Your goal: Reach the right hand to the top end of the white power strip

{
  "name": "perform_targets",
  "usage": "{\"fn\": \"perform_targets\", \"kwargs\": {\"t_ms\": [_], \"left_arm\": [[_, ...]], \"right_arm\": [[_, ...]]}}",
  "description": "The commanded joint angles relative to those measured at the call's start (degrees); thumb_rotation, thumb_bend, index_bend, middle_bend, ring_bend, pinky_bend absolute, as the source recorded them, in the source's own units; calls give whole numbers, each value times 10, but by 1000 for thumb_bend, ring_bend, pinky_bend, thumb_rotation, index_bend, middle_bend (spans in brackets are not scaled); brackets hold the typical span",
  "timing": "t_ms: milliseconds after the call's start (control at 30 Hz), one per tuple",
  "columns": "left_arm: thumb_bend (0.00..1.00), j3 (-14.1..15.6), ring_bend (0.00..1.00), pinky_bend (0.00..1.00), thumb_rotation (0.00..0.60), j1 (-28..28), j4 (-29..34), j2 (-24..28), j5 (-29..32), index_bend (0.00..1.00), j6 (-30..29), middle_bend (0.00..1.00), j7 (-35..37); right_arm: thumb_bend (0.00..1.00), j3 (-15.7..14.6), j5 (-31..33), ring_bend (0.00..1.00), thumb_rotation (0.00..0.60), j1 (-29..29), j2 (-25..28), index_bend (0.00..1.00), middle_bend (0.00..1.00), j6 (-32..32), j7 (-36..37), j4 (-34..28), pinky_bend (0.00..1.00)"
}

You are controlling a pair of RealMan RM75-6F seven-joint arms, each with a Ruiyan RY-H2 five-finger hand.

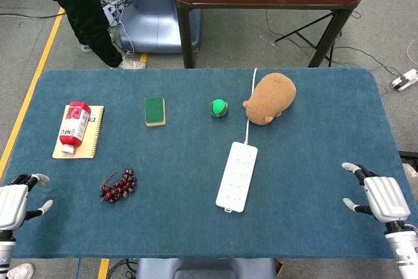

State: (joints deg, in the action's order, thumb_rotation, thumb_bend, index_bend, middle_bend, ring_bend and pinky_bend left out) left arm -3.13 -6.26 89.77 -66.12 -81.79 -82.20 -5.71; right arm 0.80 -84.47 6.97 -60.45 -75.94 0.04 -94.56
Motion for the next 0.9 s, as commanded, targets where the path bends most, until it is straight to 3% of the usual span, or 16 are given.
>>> {"fn": "perform_targets", "kwargs": {"t_ms": [33, 233, 400, 533, 667, 733, 900], "left_arm": [[187, 3, 436, 653, 600, -2, 5, 4, 4, 554, 11, 577, -7], [187, 1, 437, 653, 600, -3, 7, 11, 8, 563, 13, 583, -3], [187, -1, 438, 653, 600, -1, 2, 12, 16, 561, 10, 583, -15], [187, -3, 438, 653, 600, 1, 8, 14, 25, 558, 6, 583, -40], [187, -3, 437, 655, 600, 4, 12, 18, 28, 556, 5, 583, -36], [187, -3, 438, 658, 600, 5, 14, 21, 31, 556, 6, 583, -34], [187, -1, 438, 661, 600, 7, 16, 26, 39, 550, 9, 583, -47]], "right_arm": [[95, -2, 0, 435, 600, 3, 0, 258, 324, 7, -1, 0, 647], [135, 5, 0, 455, 600, 13, -11, 277, 373, 13, -1, 7, 678], [237, 15, -12, 589, 600, 38, -16, 277, 487, 29, -25, -6, 788], [333, 37, -4, 713, 600, 82, -8, 277, 607, 72, -89, -44, 860], [456, 61, 30, 919, 600, 130, -10, 277, 802, 128, -152, -79, 986], [533, 74, 57, 987, 600, 157, -18, 277, 888, 157, -187, -88, 1000], [683, 96, 133, 1000, 600, 213, -49, 277, 981, 207, -274, -95, 1000]]}}
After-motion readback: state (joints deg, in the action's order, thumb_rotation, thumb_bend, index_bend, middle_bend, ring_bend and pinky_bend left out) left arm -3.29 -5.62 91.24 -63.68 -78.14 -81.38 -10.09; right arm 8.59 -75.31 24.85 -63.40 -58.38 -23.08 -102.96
